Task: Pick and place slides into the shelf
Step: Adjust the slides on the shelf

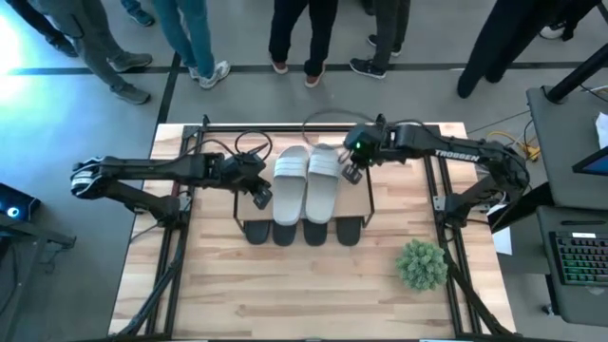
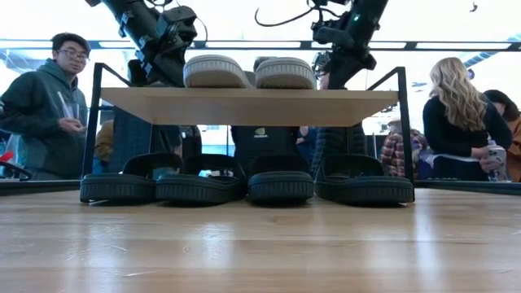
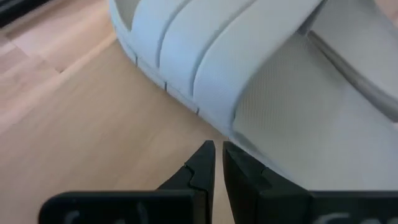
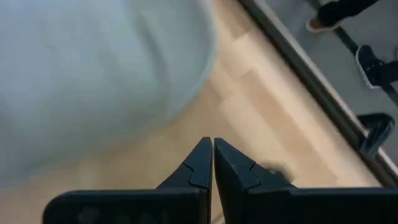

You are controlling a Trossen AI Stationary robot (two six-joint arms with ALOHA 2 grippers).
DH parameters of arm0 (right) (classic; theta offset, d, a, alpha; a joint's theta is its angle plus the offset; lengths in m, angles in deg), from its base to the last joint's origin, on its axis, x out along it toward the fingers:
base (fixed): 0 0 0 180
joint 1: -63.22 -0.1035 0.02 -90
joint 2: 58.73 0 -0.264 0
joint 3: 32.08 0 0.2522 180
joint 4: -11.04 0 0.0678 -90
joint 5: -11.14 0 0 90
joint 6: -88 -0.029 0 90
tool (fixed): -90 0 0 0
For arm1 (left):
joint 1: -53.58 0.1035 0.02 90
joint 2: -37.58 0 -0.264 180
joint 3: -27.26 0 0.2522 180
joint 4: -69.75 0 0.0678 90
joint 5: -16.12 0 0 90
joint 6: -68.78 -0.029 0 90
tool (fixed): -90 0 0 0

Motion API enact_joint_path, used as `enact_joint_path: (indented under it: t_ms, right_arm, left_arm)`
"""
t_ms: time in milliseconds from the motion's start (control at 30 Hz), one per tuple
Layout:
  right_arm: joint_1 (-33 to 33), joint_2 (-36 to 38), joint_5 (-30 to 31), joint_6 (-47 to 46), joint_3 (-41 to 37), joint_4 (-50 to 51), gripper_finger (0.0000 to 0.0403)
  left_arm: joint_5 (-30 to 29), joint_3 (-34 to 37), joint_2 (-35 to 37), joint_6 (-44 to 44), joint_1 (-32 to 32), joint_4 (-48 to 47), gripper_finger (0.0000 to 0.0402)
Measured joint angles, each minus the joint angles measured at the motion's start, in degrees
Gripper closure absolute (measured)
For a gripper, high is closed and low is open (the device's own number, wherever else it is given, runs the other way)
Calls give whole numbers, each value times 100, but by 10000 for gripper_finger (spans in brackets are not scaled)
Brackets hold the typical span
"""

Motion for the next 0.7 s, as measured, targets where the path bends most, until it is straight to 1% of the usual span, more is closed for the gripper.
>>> enact_joint_path:
  t_ms: [33,100,167,233,400,567,700]
  right_arm:
    - [139,0,-53,30,3,-149,394]
    - [505,-39,-573,29,7,-484,394]
    - [882,-167,-1178,-269,19,-839,394]
    - [1197,-353,-1463,-600,36,-944,394]
    - [1540,-931,-1859,-672,424,-1084,394]
    - [1542,-1530,-1976,-491,1108,-1074,394]
    - [1534,-1900,-2007,-296,1684,-673,394]
  left_arm:
    - [19,-5,40,45,-1,-78,385]
    - [78,-18,135,168,-16,-62,385]
    - [154,-13,285,309,-51,-32,385]
    - [177,-3,364,436,-110,-67,385]
    - [195,-9,424,460,-276,-41,385]
    - [222,2,308,464,-351,-51,385]
    - [295,0,213,464,-364,-65,385]
